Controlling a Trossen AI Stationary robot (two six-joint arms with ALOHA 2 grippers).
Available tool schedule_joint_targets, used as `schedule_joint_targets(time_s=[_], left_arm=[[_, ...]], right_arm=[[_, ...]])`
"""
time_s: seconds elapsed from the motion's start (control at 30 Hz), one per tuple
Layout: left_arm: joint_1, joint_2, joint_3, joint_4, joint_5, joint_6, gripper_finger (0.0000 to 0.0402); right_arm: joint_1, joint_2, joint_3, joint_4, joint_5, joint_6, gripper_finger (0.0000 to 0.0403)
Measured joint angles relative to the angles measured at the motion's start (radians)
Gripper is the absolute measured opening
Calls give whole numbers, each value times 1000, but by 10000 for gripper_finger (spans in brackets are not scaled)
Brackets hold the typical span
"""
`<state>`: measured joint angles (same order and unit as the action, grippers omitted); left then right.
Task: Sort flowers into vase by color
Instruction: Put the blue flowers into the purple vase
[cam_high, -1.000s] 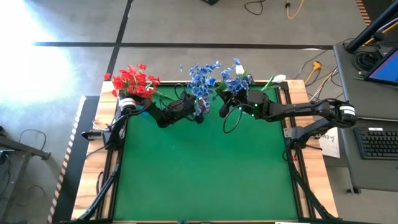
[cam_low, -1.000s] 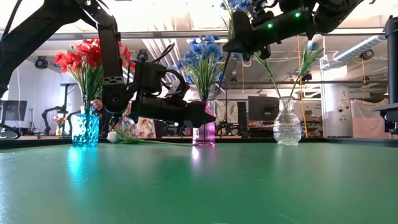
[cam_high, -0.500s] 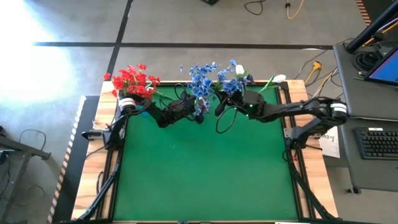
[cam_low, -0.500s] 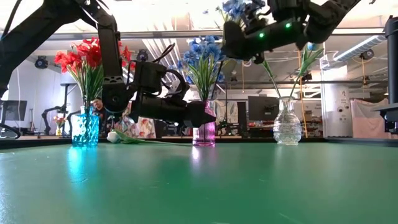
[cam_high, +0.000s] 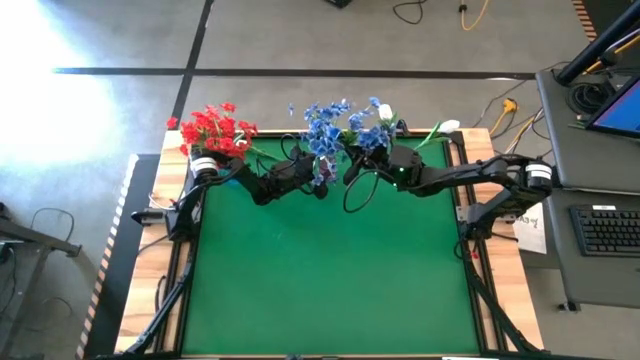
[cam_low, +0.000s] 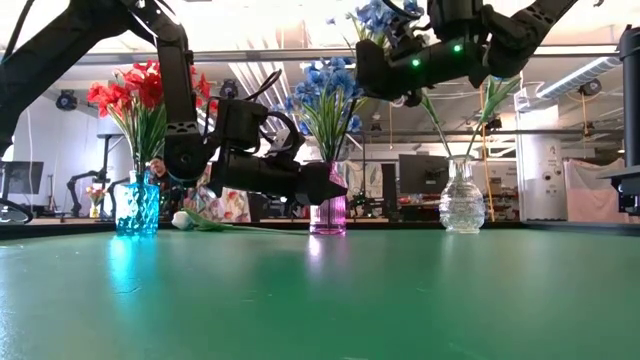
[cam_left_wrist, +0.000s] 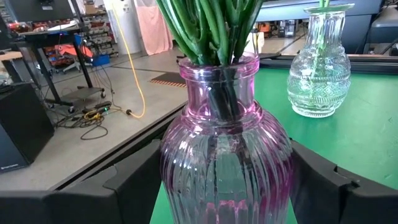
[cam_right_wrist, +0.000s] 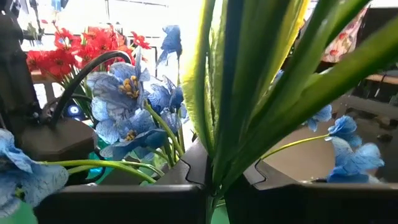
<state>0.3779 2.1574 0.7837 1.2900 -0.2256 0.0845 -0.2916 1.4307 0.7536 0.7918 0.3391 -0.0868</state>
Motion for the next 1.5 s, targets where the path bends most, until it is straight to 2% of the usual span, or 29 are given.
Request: schedule_joint_targets(time_s=[0.2, 0.63, 0.8, 0.97, 1.5], left_arm=[[0, 0, 0, -1, 0, 0, 275], [0, 0, 0, -3, 0, 0, 275], [0, 0, 0, -3, 0, 0, 275], [0, 0, 0, -3, 0, 0, 275], [0, 0, 0, -5, 0, -1, 275]], right_arm=[[0, 0, 0, -1, -9, 58, 18], [-3, 0, 0, -2, -59, 57, 18], [-3, 0, 0, -2, -65, 19, 18], [-3, 0, 0, -2, -113, -11, 18], [-10, 0, 1, -31, -111, -110, 18]])
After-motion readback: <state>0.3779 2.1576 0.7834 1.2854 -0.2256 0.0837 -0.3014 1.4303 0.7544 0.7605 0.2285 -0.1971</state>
